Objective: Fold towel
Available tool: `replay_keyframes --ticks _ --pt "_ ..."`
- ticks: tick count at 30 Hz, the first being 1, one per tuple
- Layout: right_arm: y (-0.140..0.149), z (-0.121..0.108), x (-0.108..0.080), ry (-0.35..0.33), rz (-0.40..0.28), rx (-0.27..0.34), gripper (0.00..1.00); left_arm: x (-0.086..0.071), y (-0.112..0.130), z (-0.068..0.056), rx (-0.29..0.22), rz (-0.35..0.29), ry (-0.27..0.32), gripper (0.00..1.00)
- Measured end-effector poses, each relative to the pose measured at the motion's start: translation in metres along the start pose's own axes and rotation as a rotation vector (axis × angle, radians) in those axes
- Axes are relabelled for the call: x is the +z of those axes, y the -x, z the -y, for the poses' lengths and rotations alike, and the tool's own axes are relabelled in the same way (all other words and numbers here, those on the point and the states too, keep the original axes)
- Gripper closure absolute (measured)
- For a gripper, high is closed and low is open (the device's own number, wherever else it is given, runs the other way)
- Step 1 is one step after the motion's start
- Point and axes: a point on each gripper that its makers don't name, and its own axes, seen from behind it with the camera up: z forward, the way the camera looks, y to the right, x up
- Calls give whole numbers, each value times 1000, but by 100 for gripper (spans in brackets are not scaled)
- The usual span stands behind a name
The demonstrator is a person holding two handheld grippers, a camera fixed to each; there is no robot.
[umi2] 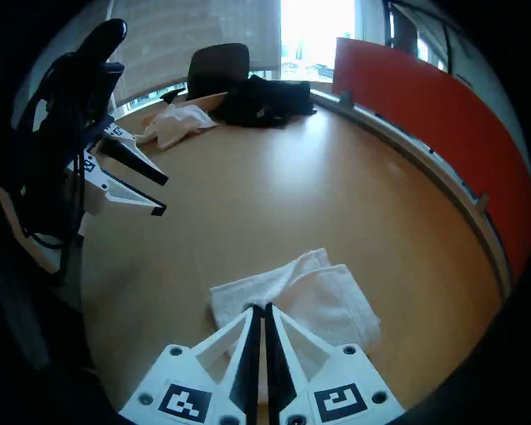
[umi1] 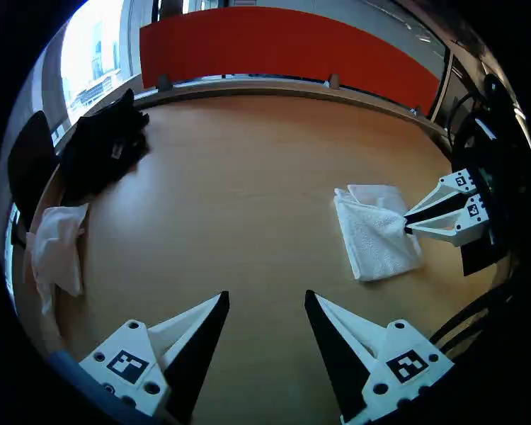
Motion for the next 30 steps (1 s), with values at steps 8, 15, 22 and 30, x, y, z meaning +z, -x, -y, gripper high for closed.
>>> replay_keyframes --ticks 8,15,22,30 --pt "-1 0 -4 4 -6 0 95 2 -3 1 2 -2 -2 21" --pt "2 1 -4 -2 -4 6 95 2 -3 1 5 -2 -1 21" --pt "4 4 -3 -13 0 10 93 2 -2 2 5 1 -3 21" --pt "6 3 -4 -14 5 21 60 1 -3 3 -2 1 -4 21"
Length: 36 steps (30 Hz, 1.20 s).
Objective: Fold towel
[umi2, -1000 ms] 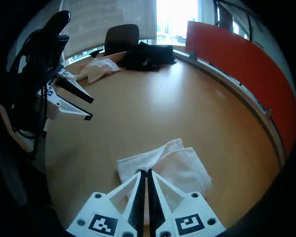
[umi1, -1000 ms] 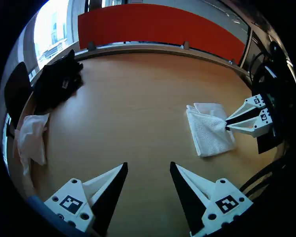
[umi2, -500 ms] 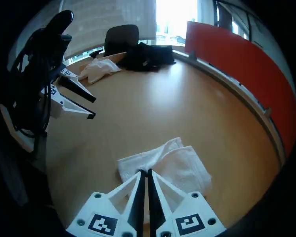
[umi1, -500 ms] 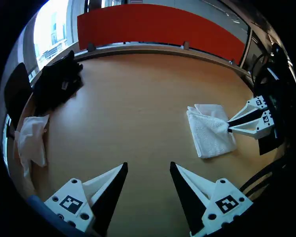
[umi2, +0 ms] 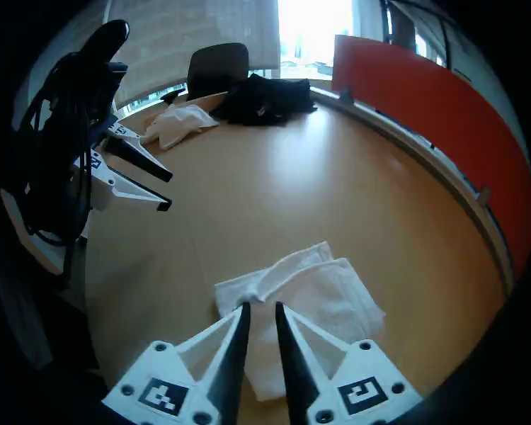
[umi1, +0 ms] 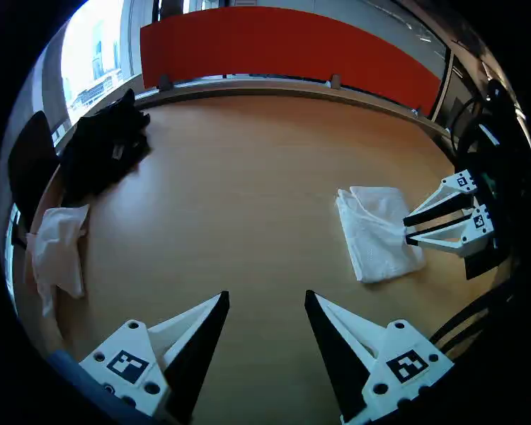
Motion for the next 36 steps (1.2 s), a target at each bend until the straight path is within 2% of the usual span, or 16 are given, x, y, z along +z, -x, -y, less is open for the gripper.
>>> replay_keyframes --ticks 5,8,18,36 --pt "4 -4 -2 21 2 3 24 0 -1 -1 -6 -1 2 21" --pt "7 -4 -2 26 9 10 18 0 -1 -2 -3 -2 1 21" --pt "18 -3 -4 40 19 33 17 -1 0 -2 0 -3 -2 21" --pt "72 -7 -20 90 84 104 17 -2 3 -3 7 -3 -6 21"
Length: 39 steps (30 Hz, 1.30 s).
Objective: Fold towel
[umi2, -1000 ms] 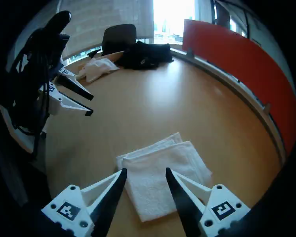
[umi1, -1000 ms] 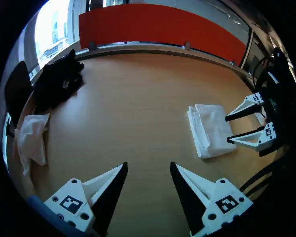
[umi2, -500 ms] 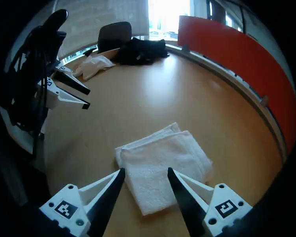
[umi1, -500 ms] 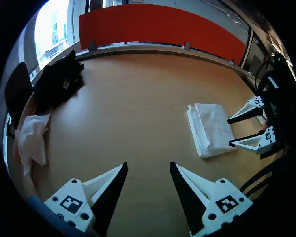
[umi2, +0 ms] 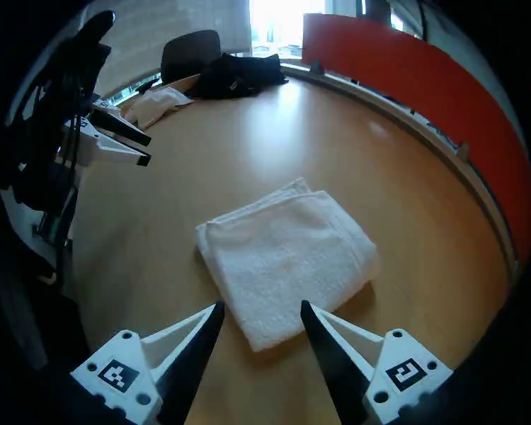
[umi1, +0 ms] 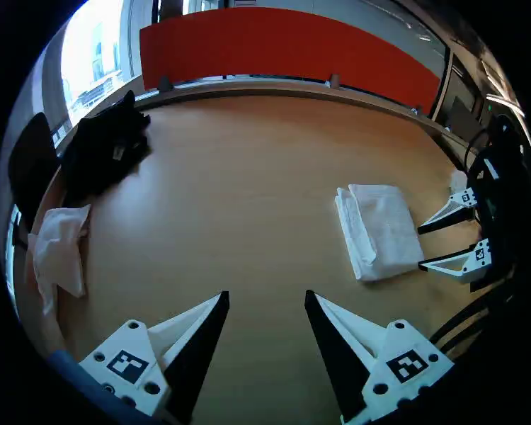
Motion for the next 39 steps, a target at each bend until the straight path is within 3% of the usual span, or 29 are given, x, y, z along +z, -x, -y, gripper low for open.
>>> replay_keyframes --ticks 18,25,31,39 --pt "35 -6 2 44 47 38 17 0 0 -2 0 -1 1 21" --pt "40 -5 4 48 53 59 23 1 0 -1 0 0 0 21" --pt "42 -5 6 55 57 61 34 2 0 -2 2 0 0 21" --pt "44 -13 7 80 61 88 59 2 -1 -2 2 -1 1 21"
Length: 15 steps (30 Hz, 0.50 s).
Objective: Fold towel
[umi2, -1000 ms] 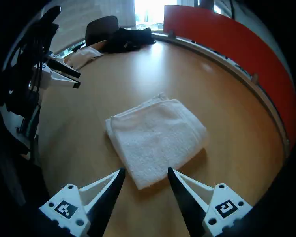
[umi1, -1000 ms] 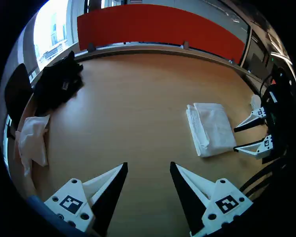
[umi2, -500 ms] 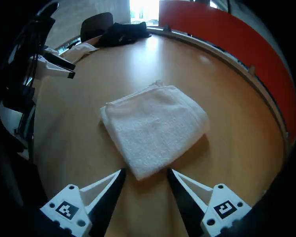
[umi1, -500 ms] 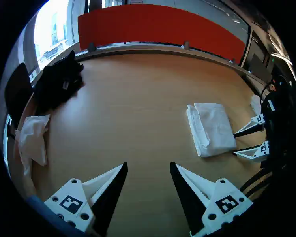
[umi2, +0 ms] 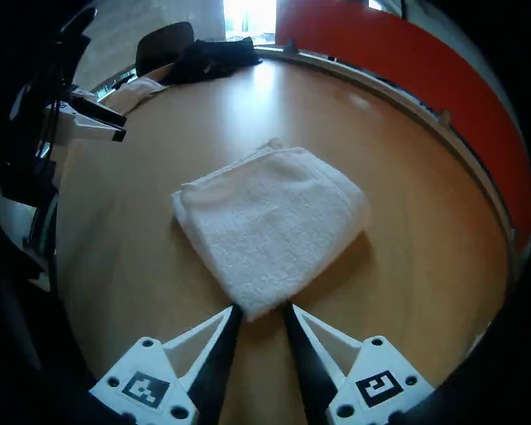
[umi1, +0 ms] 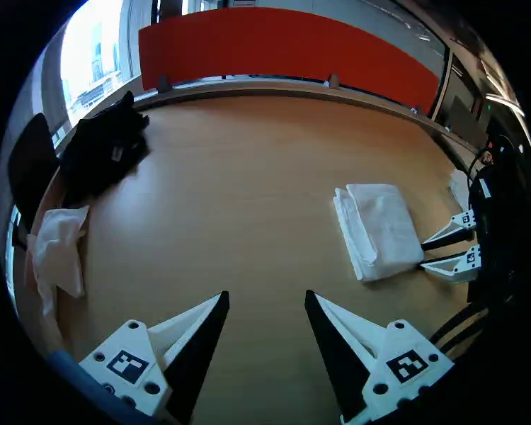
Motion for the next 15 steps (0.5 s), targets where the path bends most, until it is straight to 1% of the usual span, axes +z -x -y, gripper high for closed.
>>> replay_keyframes --ticks 2,15 --pt "0 -2 0 5 1 8 66 0 0 0 1 -1 0 21" --pt "1 -1 -1 -11 3 28 89 1 -2 0 7 -4 0 21"
